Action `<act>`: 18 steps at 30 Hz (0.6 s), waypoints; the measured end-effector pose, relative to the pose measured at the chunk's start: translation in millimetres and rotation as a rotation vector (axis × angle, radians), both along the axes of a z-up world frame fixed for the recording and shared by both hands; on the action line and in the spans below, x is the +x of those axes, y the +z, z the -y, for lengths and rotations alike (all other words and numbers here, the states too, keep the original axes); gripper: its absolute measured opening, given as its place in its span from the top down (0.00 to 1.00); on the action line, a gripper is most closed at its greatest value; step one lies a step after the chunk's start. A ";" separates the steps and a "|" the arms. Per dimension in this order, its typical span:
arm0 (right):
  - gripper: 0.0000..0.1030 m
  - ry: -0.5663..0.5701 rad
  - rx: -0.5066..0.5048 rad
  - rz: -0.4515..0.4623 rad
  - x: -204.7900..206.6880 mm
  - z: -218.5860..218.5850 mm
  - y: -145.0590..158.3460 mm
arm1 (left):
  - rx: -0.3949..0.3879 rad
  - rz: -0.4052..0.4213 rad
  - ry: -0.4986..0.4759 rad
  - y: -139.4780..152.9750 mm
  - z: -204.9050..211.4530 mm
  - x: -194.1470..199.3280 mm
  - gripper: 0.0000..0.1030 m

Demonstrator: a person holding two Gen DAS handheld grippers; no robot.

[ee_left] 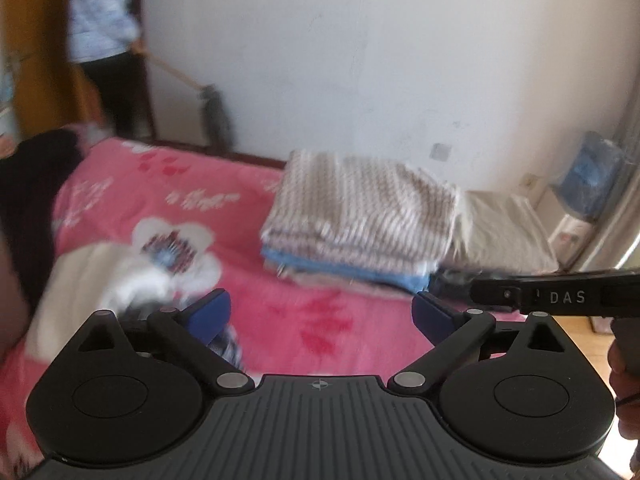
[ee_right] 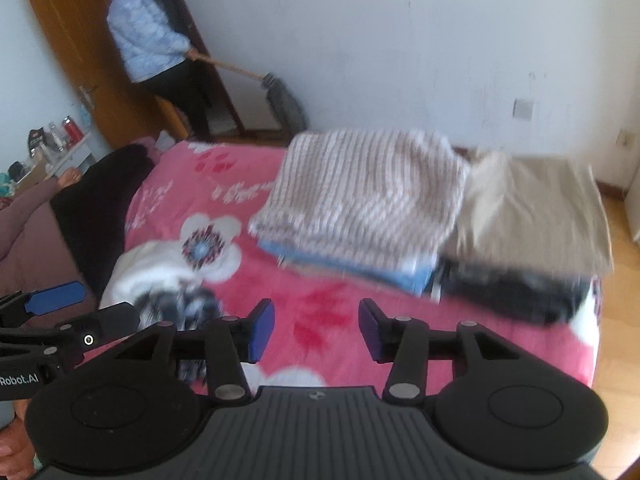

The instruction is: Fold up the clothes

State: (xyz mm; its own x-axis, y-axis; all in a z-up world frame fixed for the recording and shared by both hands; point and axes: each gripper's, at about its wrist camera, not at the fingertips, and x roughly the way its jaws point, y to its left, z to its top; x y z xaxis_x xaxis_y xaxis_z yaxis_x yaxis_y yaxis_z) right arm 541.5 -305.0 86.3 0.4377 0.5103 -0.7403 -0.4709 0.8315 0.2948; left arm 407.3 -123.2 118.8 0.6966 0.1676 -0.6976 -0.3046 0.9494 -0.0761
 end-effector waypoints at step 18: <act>0.50 0.116 -0.226 -0.052 -106.4 -11.4 -17.8 | -0.100 0.092 0.160 -20.7 -4.4 -105.1 0.02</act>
